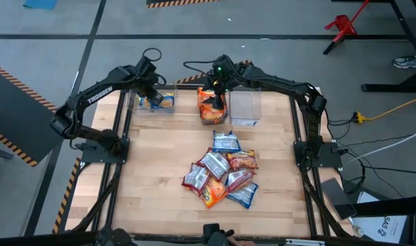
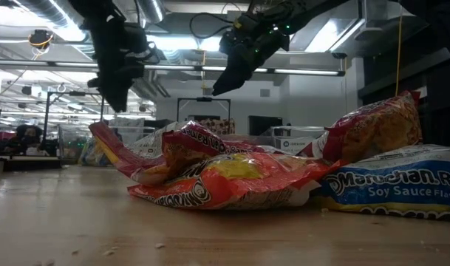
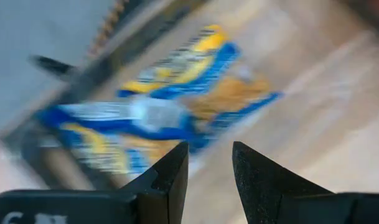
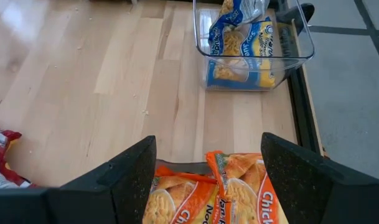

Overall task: Sort Maruchan noodles
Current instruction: Put the blue noodle pack into the left transparent bin

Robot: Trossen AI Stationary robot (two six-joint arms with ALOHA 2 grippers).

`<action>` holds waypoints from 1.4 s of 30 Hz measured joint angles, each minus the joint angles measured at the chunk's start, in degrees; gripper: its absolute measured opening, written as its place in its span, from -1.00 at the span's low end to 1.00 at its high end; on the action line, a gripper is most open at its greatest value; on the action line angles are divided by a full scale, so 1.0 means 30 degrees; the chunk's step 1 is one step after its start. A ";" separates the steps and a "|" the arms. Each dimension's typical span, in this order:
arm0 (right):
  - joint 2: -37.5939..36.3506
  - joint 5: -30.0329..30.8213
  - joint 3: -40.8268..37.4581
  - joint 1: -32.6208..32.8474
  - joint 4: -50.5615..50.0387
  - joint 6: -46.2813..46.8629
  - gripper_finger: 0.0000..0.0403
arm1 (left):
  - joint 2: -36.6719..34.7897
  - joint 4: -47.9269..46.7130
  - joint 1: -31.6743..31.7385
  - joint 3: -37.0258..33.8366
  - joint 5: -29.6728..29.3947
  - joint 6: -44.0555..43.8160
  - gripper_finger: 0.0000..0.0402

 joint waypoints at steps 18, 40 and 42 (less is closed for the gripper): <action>0.0000 0.0007 -0.0007 0.0000 0.0001 -0.0002 0.38 | 0.0637 -0.0969 -0.0944 -0.0121 -0.4380 0.0293 -0.41; 0.0000 0.0364 -0.0007 0.0000 -0.0015 0.0130 0.38 | -0.0216 0.3798 0.0787 -0.4568 -0.2556 -0.7678 -0.21; 0.0000 0.0364 -0.0007 0.0000 -0.0015 0.0137 0.38 | -0.0216 0.4748 0.0790 -0.5061 -0.2448 -0.7724 -0.15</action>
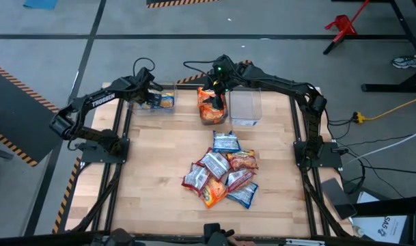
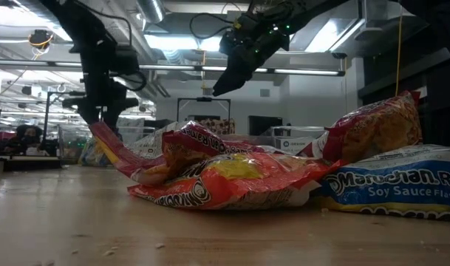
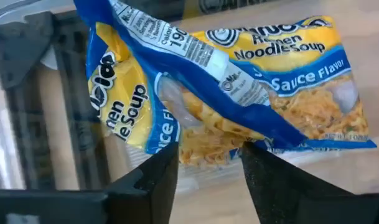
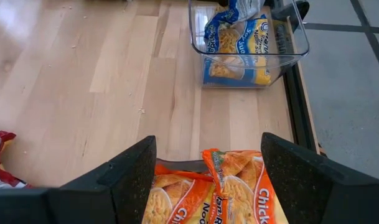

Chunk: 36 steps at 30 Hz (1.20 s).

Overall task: Sort Maruchan noodles
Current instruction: Put the blue noodle pack into the left transparent bin

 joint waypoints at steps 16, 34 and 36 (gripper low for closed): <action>0.0000 0.0000 0.0000 0.0022 0.0007 0.0049 0.38 | 0.0000 0.2857 -0.0022 -0.1741 -0.1940 -0.1011 -0.35; 0.0000 0.0000 -0.0007 0.0022 0.0002 0.0619 0.38 | -0.0019 0.0281 -0.1456 -0.1729 -0.1183 -0.4475 -1.00; 0.0000 0.0000 -0.0007 0.0022 0.0001 0.0619 0.38 | -0.0036 -0.0234 -0.1933 -0.1709 -0.1059 -0.5069 -1.00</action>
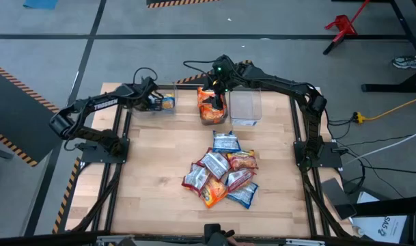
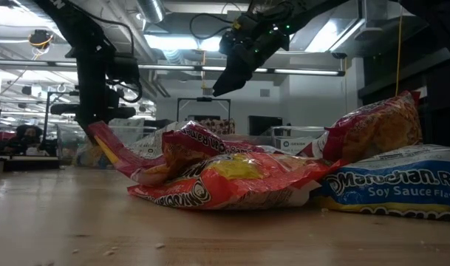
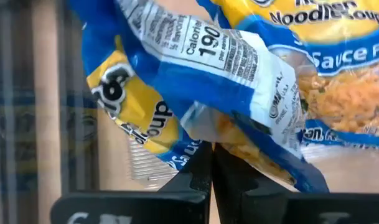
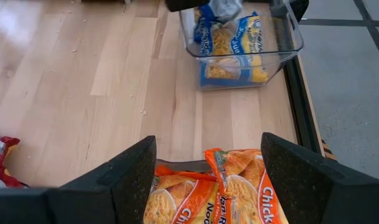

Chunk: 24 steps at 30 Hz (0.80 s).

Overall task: Sort Maruchan noodles
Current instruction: Put the blue noodle pack into the left transparent bin

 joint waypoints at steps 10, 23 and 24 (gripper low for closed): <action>0.0000 0.0000 0.0000 0.0000 -0.0001 -0.0007 0.38 | 0.0015 -0.2565 -0.0549 0.2271 -0.1494 -0.0466 -1.00; -0.0004 -0.0007 0.0000 0.0000 -0.0008 0.0259 0.38 | 0.2694 -0.1240 0.0055 0.2313 -0.1877 0.1821 -0.66; -0.0007 -0.0007 0.0000 0.0000 -0.0008 0.0262 0.38 | 0.2947 -0.0878 0.0053 0.2333 -0.2128 0.2045 -0.64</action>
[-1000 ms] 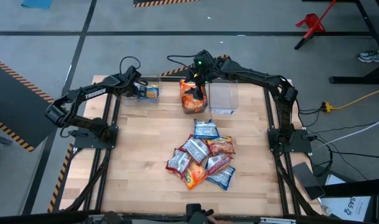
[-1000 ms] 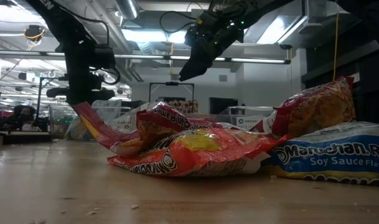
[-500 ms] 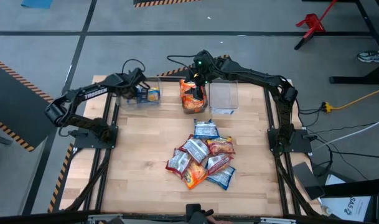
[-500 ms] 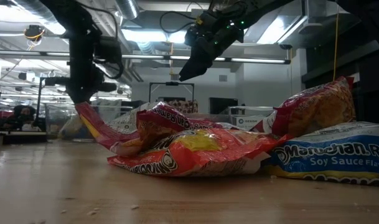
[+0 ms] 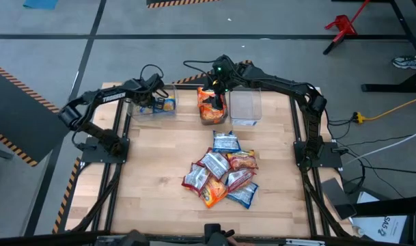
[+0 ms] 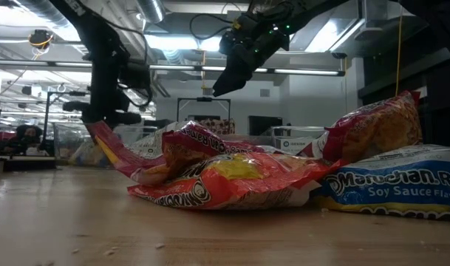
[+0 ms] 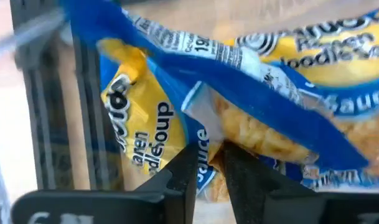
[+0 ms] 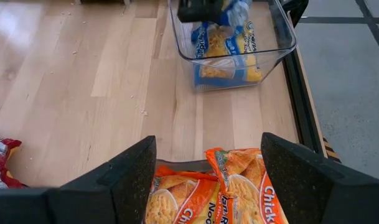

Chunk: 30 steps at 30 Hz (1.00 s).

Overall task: Sort Maruchan noodles
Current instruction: Put the blue noodle pack into the left transparent bin

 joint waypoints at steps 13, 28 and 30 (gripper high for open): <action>0.0001 0.0000 0.0000 0.0001 0.0006 0.0094 0.38 | 0.1060 -0.0703 0.0270 0.0238 0.2445 -0.0740 -0.62; 0.0004 0.0007 0.0000 0.0007 0.0003 0.0138 0.38 | 0.1089 -0.3985 -0.0932 0.4593 0.0891 -0.0821 -0.62; 0.0000 0.0002 0.0000 0.0005 0.0000 0.0159 0.38 | 0.1089 -0.3663 -0.0894 0.4576 -0.0464 -0.0828 -0.62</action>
